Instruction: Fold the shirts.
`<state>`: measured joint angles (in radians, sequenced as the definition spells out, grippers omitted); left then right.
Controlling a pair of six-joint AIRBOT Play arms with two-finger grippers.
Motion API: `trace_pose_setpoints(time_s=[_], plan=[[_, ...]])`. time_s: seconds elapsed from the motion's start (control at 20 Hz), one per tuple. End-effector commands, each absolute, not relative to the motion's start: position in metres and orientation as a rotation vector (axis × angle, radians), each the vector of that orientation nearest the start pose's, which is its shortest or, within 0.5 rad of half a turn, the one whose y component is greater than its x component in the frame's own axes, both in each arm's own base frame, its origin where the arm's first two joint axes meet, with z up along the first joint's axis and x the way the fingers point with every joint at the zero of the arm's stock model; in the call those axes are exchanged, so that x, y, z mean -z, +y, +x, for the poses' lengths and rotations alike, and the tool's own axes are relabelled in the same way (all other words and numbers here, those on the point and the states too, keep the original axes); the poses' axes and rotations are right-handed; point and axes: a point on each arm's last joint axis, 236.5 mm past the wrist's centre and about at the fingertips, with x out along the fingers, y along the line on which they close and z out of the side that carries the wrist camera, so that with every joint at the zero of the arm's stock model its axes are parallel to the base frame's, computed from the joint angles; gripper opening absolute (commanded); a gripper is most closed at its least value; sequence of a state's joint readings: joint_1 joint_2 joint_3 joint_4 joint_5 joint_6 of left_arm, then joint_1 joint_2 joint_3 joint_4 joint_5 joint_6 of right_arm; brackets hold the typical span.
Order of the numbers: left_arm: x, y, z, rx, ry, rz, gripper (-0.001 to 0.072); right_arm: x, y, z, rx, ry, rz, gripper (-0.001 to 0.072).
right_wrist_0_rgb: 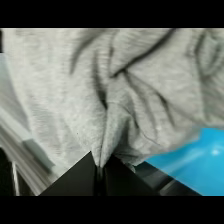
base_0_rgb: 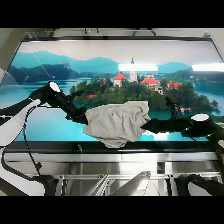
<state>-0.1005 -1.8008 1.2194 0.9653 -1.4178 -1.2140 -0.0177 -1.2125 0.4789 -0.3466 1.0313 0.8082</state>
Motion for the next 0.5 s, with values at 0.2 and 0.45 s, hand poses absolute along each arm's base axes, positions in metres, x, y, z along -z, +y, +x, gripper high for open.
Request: trace_pose_setpoints(time_s=[0.2,0.45], plan=[[-0.059,-0.2,0.355,0.962,1.344,-0.404,0.0019,-0.093,0.194,0.285,-0.954,0.88,0.735,0.0015],[-0.313,-0.194,0.294,1.051,0.646,-0.218,0.002,-0.343,0.18,0.224,-1.158,0.156,0.596,0.0015]])
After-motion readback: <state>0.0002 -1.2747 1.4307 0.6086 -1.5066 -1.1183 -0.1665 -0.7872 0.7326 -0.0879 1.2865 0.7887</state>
